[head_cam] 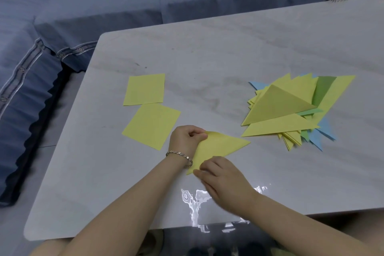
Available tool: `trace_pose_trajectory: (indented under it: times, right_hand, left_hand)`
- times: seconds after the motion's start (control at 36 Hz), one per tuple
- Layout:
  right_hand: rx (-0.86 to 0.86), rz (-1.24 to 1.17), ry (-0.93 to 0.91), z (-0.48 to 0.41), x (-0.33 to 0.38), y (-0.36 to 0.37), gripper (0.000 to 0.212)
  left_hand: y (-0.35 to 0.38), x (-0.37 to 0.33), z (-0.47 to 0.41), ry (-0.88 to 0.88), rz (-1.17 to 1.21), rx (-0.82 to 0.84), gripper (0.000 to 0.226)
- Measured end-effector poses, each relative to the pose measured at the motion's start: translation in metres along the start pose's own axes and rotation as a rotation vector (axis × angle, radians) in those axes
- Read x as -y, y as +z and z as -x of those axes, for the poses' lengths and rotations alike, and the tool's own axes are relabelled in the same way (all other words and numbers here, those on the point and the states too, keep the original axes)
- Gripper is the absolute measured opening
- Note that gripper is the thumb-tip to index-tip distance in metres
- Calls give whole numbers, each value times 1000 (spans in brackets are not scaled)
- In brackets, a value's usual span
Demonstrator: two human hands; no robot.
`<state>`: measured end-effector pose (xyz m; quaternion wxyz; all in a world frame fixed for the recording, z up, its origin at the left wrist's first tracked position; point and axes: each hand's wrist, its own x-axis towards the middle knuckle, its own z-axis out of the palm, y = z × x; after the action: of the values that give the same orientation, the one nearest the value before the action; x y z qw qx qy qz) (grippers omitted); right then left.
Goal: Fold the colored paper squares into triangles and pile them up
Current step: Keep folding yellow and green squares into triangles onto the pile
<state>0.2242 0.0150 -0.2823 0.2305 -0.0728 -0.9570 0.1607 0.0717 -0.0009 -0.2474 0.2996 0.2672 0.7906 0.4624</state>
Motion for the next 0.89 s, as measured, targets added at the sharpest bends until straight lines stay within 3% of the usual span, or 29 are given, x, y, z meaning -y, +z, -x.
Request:
trace_pose_trajectory:
  times: [0.36, 0.44, 0.67, 0.89]
  right_hand:
    - [19, 22, -11, 3, 6, 3, 26]
    - [8, 69, 14, 7, 6, -1, 44]
    - [23, 180, 168, 12, 2, -13, 58]
    - [-9, 265, 391, 30, -45, -48, 58]
  left_hand:
    - [-1, 0, 0, 21, -1, 17, 14]
    - [-2, 0, 1, 16, -4, 14, 17]
    - [-3, -2, 3, 12, -1, 16, 11]
    - [-3, -4, 5, 15, -13, 4, 12]
